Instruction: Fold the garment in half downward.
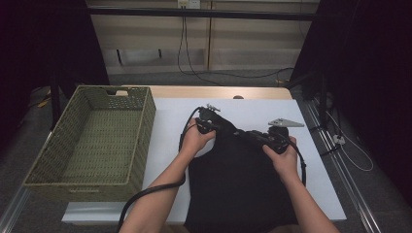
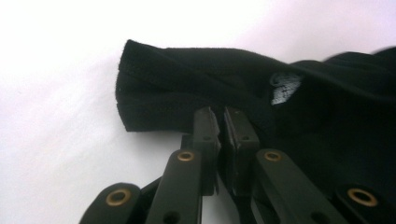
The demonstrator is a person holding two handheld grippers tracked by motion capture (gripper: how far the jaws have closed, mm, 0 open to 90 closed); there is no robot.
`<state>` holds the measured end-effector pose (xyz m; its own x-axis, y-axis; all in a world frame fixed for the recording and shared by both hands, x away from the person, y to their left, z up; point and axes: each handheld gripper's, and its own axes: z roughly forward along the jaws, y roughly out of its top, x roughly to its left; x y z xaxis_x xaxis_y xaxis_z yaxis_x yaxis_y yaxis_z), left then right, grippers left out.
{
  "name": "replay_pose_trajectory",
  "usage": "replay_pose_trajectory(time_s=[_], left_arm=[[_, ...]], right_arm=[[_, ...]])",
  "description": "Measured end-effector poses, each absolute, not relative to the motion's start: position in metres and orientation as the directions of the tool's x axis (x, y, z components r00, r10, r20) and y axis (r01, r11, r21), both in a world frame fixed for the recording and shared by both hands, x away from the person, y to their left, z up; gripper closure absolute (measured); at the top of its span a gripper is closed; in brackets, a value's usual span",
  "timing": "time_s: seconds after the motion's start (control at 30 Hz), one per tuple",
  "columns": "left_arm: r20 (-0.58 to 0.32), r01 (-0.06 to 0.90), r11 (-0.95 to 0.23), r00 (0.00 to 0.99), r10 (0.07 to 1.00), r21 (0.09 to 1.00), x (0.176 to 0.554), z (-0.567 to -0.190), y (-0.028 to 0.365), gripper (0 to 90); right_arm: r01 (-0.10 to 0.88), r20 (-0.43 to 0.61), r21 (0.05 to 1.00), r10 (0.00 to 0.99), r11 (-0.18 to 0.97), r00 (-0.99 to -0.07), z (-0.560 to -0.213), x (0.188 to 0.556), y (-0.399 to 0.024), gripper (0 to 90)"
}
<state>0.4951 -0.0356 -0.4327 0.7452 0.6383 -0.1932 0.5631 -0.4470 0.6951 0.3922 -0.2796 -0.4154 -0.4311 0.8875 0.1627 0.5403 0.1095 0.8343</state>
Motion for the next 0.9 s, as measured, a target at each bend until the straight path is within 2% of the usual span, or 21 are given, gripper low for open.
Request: replay_pose_trajectory(time_s=[0.23,0.43,0.9], left_arm=[[-0.151,0.47,-0.431,0.791,0.593,0.77,0.462,-0.412,-0.023,84.2],[-0.123,0.417,-0.435,0.819,0.56,0.798,0.435,-0.404,-0.021,84.2],[-0.111,0.399,-0.486,0.848,0.518,0.778,0.394,-0.418,-0.025,83.5]], right_arm=[[0.511,0.165,0.855,0.884,0.093,-0.437,-0.407,0.373,-0.293,81.6],[0.514,0.175,0.853,0.88,0.088,-0.441,-0.41,0.356,-0.3,81.6],[0.501,0.161,0.859,0.873,0.106,-0.461,-0.42,0.326,-0.306,81.4]])
